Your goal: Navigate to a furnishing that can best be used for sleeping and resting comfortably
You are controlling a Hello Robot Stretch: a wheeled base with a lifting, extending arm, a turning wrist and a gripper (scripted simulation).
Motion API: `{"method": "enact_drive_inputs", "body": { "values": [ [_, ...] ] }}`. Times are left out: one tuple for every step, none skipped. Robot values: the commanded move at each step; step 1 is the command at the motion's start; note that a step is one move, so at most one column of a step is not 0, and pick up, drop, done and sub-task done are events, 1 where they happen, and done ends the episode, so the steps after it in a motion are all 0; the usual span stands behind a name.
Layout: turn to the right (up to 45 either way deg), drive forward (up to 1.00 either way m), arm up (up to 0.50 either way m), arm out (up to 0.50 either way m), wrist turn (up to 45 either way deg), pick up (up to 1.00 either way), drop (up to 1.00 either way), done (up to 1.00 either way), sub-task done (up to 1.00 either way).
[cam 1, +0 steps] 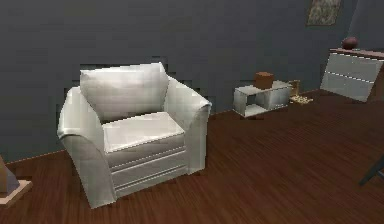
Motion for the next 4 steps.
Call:
{"method": "enact_drive_inputs", "body": {
  "values": [
    [0.0,0.05,0.00,0.00,0.0,0.00,0.00,0.00,0.00],
    [-45.0,0.00,0.00,0.00,0.0,0.00,0.00,0.00,0.00],
    [-45.0,0.00,0.00,0.00,0.0,0.00,0.00,0.00,0.00],
    [-12.0,0.00,0.00,0.00,0.0,0.00,0.00,0.00,0.00]
  ]
}}
